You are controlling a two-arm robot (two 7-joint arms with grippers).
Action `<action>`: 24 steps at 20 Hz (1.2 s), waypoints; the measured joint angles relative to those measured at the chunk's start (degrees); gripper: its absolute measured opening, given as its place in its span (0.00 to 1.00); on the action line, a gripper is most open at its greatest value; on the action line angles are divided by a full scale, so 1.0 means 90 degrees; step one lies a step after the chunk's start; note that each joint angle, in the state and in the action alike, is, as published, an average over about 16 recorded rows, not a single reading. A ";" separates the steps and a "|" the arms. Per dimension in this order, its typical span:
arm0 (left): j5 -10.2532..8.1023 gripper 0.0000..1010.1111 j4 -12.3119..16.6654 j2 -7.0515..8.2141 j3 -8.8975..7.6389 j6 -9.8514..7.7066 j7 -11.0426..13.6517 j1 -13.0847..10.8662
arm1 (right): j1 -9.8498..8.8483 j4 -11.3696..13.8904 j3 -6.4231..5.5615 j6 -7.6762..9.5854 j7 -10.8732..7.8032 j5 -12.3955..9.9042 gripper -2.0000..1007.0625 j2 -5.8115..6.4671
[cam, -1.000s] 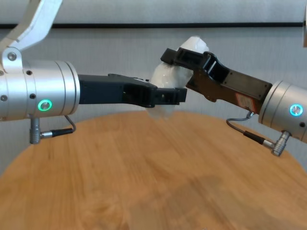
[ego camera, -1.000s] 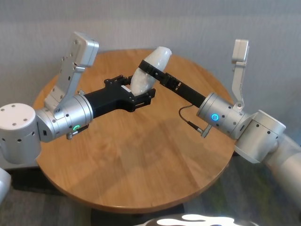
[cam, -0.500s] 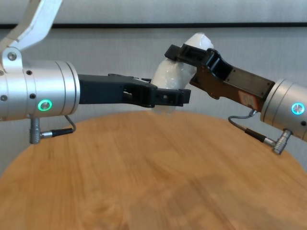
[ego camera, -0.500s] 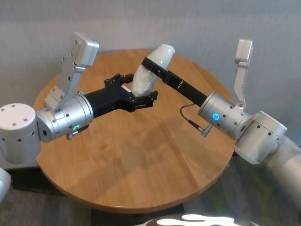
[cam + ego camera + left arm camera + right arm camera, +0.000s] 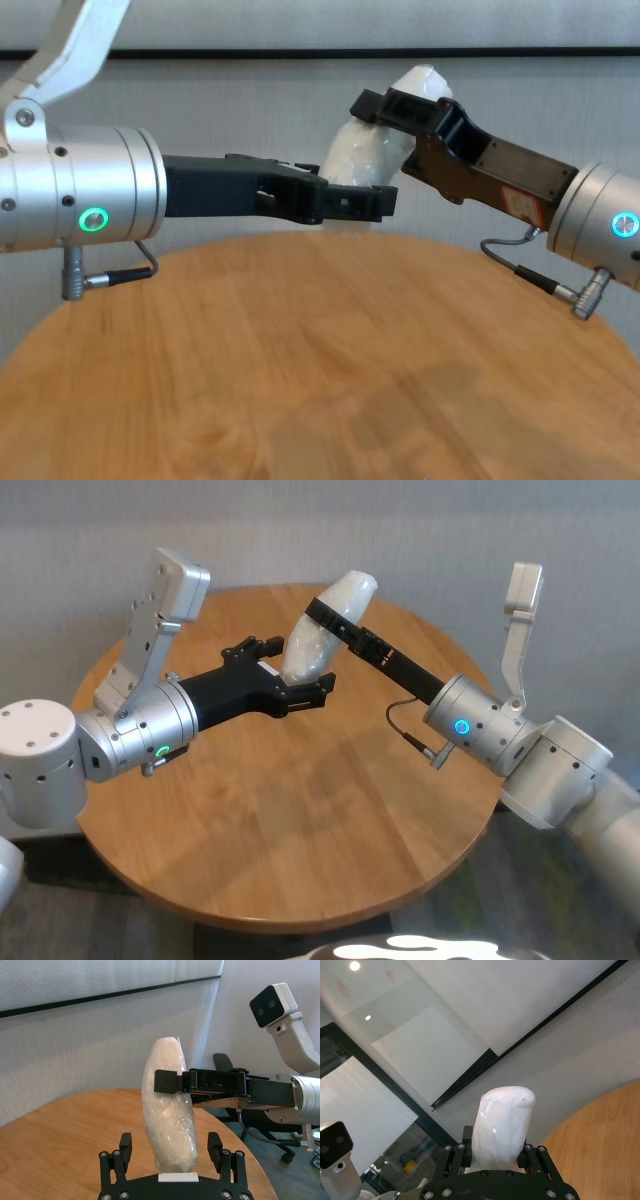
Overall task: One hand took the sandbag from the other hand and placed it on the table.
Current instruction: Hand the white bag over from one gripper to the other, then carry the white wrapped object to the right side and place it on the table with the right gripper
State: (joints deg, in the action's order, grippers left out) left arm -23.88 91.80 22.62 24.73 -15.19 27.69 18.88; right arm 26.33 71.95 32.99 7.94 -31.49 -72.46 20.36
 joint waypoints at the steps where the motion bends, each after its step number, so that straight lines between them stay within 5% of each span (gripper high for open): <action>1: -0.0006 0.99 0.0000 0.0009 0.0007 0.0011 0.0006 0.0005 | -0.0002 0.0004 -0.0001 -0.0007 0.0005 0.0001 0.47 0.0003; 16: -0.0373 0.99 -0.0033 0.0410 0.0099 0.0152 0.0423 0.0176 | -0.0038 0.0035 -0.0050 -0.0094 0.0090 0.0016 0.47 0.0007; 24: -0.0747 0.99 -0.0021 0.0618 -0.0113 0.0288 0.0350 0.0103 | -0.0066 0.0047 -0.0099 -0.0140 0.0107 0.0003 0.47 -0.0013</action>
State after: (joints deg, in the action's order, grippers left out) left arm -30.60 91.61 28.17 23.71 -12.59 30.84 19.80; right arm 25.73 72.37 32.10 6.68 -30.53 -72.43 20.24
